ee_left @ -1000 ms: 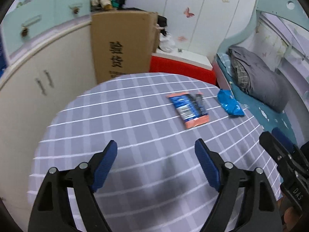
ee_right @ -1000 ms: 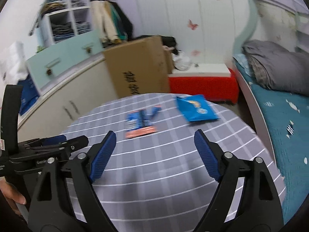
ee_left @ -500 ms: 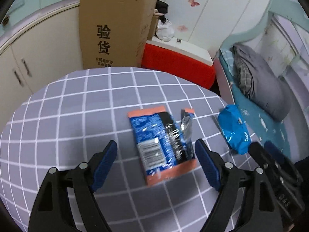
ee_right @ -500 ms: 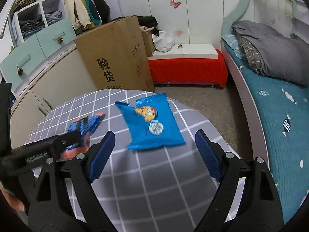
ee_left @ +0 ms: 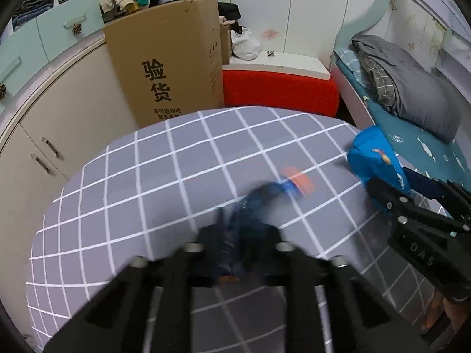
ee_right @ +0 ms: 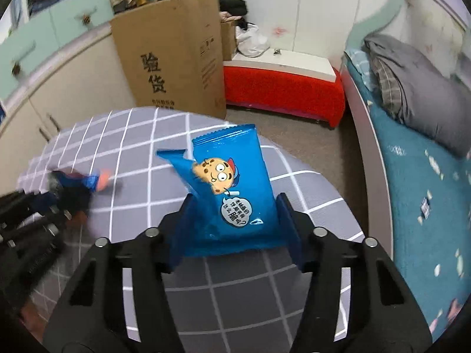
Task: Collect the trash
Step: 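Carry the blue packet and blue cookie bag toward the trash bin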
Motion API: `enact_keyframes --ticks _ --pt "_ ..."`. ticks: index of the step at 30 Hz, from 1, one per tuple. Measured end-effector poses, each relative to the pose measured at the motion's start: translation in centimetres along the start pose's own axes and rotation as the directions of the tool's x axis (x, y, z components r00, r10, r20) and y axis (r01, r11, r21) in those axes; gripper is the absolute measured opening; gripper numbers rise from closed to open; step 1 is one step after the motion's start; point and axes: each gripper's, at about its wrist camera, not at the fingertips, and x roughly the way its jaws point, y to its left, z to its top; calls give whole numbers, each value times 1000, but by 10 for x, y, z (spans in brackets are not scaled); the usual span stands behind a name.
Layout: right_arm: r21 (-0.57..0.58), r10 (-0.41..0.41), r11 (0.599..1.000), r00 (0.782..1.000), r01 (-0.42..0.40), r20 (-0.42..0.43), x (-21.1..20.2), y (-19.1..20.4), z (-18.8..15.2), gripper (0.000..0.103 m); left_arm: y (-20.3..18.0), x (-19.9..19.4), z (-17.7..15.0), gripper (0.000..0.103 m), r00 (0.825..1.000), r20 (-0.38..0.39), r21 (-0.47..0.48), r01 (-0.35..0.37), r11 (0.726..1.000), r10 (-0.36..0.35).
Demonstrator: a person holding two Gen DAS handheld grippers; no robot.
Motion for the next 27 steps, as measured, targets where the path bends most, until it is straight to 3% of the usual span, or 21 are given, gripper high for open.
enact_keyframes --ticks 1,5,14,19,27 --pt "-11 -5 1000 1000 5 4 -2 2 -1 33 7 -3 -2 7 1000 -4 -19 21 1000 -21" --pt "-23 47 999 999 -46 12 -13 15 -6 17 31 -20 -13 5 999 17 -52 48 998 -47" --pt "-108 191 978 975 -179 111 -81 90 -18 13 113 -107 -52 5 991 125 -151 66 986 -48" --pt "-172 310 943 940 -284 145 -123 159 -30 13 180 -162 -96 5 984 175 -230 55 972 -15" --pt "-286 482 854 867 -434 123 -171 298 -69 13 280 -222 -176 5 977 209 -357 30 934 48"
